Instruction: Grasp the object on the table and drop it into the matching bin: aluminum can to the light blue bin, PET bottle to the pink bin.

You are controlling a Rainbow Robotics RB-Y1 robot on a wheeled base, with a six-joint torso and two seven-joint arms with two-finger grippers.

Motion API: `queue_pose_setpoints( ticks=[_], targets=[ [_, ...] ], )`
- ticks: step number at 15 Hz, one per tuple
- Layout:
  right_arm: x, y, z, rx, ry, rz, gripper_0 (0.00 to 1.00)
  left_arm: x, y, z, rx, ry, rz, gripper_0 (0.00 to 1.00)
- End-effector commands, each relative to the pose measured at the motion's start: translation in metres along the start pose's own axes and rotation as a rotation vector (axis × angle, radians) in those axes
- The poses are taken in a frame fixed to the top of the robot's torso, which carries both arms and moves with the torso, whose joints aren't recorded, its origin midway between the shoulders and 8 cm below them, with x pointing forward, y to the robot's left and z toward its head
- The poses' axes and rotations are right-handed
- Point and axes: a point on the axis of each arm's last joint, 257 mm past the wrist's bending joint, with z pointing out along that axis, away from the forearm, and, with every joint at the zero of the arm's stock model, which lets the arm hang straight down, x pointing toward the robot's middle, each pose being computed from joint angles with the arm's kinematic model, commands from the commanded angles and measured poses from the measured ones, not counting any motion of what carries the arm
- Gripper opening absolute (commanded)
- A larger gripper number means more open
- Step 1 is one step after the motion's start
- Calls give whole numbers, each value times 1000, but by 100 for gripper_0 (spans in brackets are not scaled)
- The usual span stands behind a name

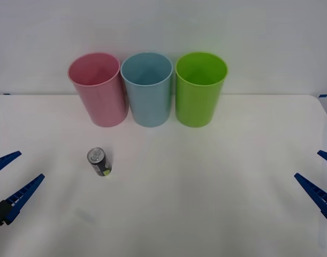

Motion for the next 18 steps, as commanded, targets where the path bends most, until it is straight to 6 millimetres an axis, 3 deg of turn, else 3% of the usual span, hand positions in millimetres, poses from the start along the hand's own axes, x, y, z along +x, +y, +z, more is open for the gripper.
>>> queue_pose_setpoints(
  ticks=[1,5,9,18],
  targets=[
    [0,0,0,0,0,0,100,0,0,0,0,0,0,100],
    [0,0,0,0,0,0,100,-6,1,6,-38,-42,5,100],
    [0,0,0,0,0,0,100,-1,3,1,-59,-28,17,100],
    [0,0,0,0,0,0,100,34,-12,-20,-69,65,40,100]
  ],
)
